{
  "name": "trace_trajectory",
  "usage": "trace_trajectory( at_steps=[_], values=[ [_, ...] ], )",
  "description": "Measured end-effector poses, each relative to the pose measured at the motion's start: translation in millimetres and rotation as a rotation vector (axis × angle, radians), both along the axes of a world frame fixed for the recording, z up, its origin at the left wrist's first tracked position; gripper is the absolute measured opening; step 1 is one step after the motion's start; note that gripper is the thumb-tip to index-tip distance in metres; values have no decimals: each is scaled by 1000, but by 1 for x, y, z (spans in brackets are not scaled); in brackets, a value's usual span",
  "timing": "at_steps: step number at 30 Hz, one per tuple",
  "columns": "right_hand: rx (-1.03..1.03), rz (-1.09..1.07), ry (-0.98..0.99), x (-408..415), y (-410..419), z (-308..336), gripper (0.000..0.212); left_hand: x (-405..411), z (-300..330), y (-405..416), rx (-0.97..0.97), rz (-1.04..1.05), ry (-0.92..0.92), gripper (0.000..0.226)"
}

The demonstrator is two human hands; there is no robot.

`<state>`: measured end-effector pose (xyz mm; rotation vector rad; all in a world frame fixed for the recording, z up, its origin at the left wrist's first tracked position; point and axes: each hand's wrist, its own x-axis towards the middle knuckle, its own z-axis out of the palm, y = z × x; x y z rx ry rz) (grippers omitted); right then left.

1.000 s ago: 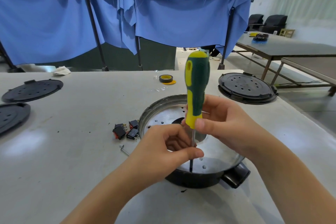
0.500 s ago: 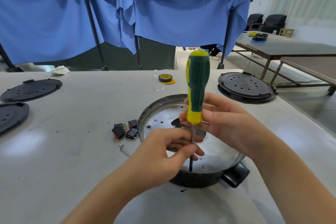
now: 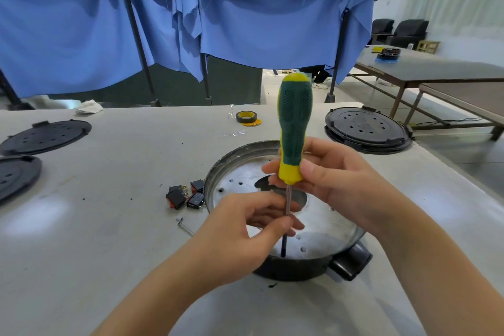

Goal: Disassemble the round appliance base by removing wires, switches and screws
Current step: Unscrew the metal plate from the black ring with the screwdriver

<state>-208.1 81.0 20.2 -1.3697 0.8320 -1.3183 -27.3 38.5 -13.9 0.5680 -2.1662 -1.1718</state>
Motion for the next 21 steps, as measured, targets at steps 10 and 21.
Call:
trace_trajectory(
  at_steps=[10,21],
  values=[
    [-26,-109,138,1,0,0,42,-4,-1,1,0,101,32,10],
    [-5,-10,145,0,0,0,24,-1,1,-1,14,61,17,13]
  ],
)
